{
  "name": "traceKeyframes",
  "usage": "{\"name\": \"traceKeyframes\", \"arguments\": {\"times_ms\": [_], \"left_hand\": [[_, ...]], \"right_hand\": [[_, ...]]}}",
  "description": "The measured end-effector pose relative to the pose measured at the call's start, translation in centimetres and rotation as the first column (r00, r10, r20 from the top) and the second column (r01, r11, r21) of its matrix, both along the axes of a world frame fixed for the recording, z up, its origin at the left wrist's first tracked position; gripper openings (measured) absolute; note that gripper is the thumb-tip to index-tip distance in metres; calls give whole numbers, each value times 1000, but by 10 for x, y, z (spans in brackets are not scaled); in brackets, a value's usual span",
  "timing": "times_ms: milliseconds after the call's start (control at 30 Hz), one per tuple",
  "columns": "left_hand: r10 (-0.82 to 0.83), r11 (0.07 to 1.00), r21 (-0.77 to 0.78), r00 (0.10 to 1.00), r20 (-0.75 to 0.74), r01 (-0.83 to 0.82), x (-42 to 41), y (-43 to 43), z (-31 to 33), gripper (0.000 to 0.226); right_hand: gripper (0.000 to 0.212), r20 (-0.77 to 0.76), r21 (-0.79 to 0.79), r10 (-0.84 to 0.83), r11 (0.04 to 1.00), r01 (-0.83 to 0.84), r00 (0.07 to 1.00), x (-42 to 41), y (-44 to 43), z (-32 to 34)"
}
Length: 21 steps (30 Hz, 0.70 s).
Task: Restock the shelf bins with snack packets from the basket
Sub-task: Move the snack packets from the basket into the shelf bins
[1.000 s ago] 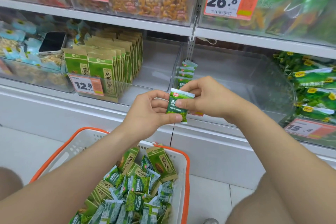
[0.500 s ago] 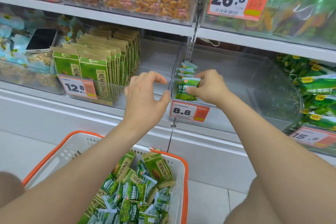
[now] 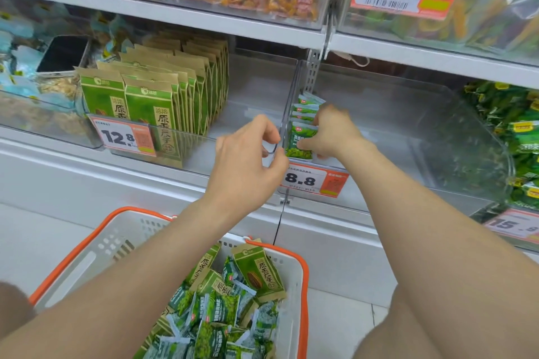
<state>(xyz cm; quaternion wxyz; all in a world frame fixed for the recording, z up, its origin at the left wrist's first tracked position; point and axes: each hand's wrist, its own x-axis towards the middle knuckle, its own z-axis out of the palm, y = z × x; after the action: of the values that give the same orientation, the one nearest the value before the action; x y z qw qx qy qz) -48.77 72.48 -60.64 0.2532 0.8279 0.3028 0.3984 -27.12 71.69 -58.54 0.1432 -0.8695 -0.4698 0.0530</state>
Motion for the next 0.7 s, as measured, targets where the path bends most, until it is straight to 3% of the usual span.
{"name": "traceKeyframes", "arguments": {"times_ms": [67,133,200,333,433,533,600,700], "left_hand": [[-15,1000,12,1000,-8,15,-1,1,-1,10],[-27,999,27,1000,-16,27,-3,2,-2,9],[-27,998,52,999,-23,28,-4,2,-3,9],[3,992,126,1000,-17,-1,-7,0,-5,9],[53,974,221,998,27,-58,-11,-3,-5,8],[110,937,331,994,15,-109,-20,-9,-10,11],[109,973,216,989,-98,-86,-26,-11,-19,13],[23,1000,-2,893,-450,-27,-35,-6,-44,15]], "right_hand": [[57,-41,1,-48,999,48,998,-3,-6,2],[56,11,-18,-84,996,85,996,-4,-10,5],[52,49,-27,-75,997,77,996,-4,-11,5],[46,-15,-63,-26,998,25,1000,-11,-11,4],[31,-53,65,-12,998,16,999,-20,-18,12],[25,39,269,61,961,-69,997,-46,-36,26],[22,82,311,148,936,-166,986,-71,-53,35],[21,187,177,276,934,-309,943,-102,-76,33]]}}
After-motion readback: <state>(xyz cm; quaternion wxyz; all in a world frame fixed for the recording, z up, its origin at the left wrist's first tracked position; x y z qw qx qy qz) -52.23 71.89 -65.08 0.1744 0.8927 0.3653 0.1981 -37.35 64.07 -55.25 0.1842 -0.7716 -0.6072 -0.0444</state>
